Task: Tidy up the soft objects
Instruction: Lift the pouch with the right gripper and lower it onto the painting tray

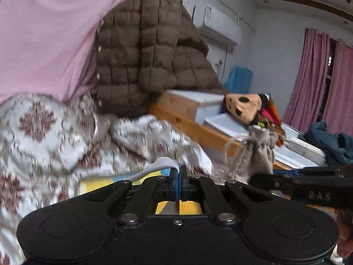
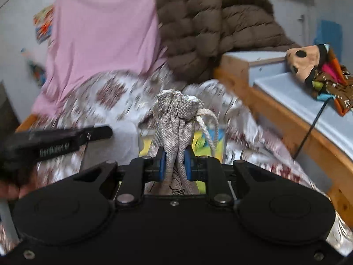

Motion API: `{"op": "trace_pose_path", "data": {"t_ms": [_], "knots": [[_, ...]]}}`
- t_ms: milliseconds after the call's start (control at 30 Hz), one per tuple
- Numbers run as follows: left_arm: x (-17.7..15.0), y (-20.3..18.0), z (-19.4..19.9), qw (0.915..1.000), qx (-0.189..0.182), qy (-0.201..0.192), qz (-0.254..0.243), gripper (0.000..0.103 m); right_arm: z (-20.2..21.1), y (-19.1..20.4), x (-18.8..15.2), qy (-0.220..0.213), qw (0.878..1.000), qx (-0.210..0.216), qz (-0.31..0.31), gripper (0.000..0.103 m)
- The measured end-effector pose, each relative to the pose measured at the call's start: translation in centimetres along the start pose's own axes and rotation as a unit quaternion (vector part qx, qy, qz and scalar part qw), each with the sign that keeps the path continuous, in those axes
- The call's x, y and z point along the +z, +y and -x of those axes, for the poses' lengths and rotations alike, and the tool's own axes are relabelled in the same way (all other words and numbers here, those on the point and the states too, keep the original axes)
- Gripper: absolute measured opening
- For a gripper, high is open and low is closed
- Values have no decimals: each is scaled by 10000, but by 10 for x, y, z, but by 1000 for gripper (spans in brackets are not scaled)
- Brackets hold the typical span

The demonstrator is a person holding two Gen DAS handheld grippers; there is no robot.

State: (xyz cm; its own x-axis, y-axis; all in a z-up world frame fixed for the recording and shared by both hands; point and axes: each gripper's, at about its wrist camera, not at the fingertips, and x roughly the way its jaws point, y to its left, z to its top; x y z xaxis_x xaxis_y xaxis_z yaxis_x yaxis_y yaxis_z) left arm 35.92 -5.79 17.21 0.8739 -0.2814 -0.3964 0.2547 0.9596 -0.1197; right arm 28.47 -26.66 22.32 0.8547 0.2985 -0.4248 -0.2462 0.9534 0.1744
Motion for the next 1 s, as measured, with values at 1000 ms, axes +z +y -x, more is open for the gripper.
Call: {"op": "trace_pose_path", "data": {"t_ms": [1000], "knots": [[-115, 60, -164, 9908, 589, 685, 1003, 0, -160, -28, -104, 392, 9966, -210, -698, 12]]}}
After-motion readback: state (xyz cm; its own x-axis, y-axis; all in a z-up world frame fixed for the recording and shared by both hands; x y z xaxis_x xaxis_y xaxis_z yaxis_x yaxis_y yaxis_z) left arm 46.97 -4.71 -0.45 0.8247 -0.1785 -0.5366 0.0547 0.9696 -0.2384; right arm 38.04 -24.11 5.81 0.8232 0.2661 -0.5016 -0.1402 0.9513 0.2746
